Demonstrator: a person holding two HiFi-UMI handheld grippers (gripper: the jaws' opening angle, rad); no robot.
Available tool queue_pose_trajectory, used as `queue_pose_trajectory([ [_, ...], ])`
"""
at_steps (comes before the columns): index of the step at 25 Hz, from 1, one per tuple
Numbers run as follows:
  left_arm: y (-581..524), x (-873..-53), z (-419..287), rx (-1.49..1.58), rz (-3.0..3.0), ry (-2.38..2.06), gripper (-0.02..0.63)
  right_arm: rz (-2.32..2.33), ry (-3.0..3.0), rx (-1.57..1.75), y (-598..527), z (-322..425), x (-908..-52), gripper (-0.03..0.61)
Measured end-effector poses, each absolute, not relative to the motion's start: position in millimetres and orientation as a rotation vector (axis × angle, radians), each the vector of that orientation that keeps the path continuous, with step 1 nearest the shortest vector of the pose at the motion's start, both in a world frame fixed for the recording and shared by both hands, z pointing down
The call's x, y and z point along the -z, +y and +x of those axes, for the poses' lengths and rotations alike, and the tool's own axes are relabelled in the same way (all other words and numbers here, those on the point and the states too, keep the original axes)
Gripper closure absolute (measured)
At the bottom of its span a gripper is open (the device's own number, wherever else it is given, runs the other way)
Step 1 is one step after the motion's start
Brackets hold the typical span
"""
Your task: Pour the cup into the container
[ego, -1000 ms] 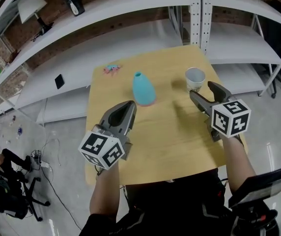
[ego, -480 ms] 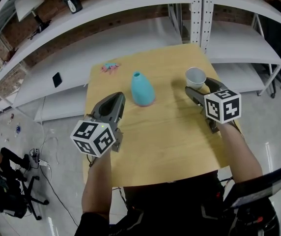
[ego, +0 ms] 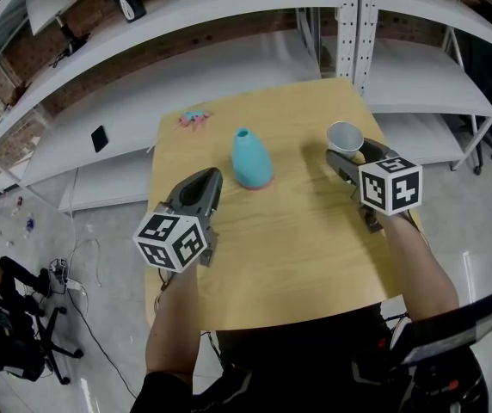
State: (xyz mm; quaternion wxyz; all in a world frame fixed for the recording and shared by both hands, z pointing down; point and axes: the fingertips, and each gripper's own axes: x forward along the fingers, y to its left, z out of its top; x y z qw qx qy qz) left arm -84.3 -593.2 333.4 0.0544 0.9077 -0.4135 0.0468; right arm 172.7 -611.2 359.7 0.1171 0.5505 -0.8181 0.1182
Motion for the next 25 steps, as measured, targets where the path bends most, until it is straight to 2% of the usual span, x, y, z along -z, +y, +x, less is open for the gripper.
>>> queue_pose_trajectory([
  [8, -594, -340, -87, -0.170, 2.764, -1.258, 0.612, 1.565, -2.422, -0.303, -609, 161, -348, 0.285],
  [25, -595, -342, -99, -0.172, 2.775, -1.257, 0.612, 1.306, -2.473, 0.111, -603, 87, -272, 0.291],
])
